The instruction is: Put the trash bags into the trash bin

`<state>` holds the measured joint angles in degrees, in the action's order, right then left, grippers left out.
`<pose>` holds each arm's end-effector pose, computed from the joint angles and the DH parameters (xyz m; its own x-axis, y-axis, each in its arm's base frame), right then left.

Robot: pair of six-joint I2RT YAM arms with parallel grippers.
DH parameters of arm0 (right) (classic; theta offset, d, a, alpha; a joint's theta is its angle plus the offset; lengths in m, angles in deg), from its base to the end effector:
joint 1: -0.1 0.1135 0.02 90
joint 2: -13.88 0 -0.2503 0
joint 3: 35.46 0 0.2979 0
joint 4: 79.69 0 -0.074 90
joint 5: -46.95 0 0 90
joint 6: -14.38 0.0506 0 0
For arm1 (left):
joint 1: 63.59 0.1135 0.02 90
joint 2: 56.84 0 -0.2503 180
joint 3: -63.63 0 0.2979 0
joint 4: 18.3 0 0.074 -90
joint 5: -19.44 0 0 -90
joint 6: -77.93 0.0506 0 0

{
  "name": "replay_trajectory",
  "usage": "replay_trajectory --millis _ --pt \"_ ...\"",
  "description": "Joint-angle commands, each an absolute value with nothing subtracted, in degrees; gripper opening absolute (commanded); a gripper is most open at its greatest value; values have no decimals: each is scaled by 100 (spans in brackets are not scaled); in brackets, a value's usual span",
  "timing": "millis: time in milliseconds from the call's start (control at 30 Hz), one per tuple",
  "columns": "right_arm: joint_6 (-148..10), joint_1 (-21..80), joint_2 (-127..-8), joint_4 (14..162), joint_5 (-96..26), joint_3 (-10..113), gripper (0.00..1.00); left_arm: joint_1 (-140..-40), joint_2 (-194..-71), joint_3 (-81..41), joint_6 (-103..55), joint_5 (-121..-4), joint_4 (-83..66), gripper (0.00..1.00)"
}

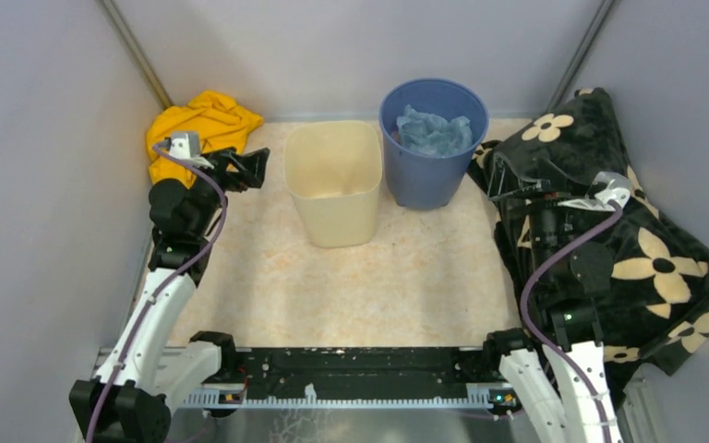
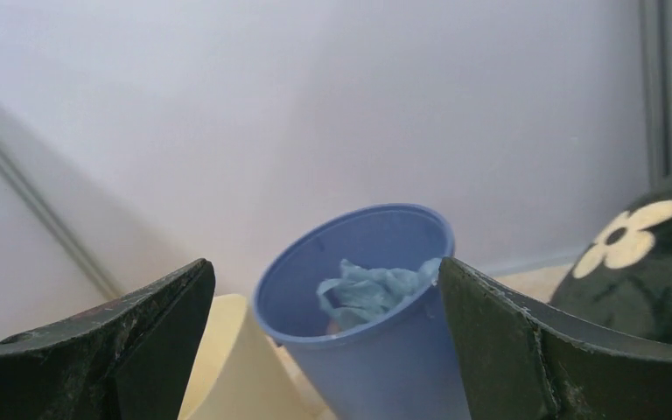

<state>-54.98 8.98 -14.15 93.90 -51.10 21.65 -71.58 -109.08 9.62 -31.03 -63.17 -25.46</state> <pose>0.1729 0.0198 0.4237 0.3475 0.4075 -0.8445 -0.1578 0.9132 0.3758 0.2835 -0.0464 0.3399 0.0597 -0.3337 -0.9408 0.2993 0.9051 -0.3021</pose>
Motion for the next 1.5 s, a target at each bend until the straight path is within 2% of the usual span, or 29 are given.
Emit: replay_trajectory --millis 0,133,367,533,600,733,800,933,1167,1467 --pt "-4854 919 -1213 9275 -4403 2467 99 -7132 -10934 -40 -3348 -4870 -2009 99" --pt "-4998 920 -1803 8766 -4056 3361 99 -7130 -11064 -697 -3332 -3961 -2103 99" --pt "-5108 924 -3198 8354 -3449 5241 99 -7124 -11407 -1644 -4190 -4335 -2139 99" --pt "-5233 923 -4527 7501 -3305 7223 99 -7124 -12750 -3725 -4269 -3828 -829 99" --pt "-5337 924 -5199 6752 -3458 8338 99 -7124 -13211 -4170 -4366 -3592 -748 99" --pt "-5892 924 -6809 4328 -4137 10955 99 -7130 -13938 -4774 -4388 -3160 -701 99" --pt "-6078 917 -7396 3769 -4487 11693 99 -7131 -14236 -5084 -4131 -3243 -172 99" --pt "-6228 922 -8051 3601 -4598 11729 97 -7130 -14548 -5158 -3353 -3723 598 99" --pt "-6427 925 -8913 4330 -4753 11218 94 -7130 -14167 -3921 -2889 -4262 362 99" --pt "-6366 932 -10329 3948 -4446 11753 93 -7129 -13671 -2762 -2921 -4662 290 99"
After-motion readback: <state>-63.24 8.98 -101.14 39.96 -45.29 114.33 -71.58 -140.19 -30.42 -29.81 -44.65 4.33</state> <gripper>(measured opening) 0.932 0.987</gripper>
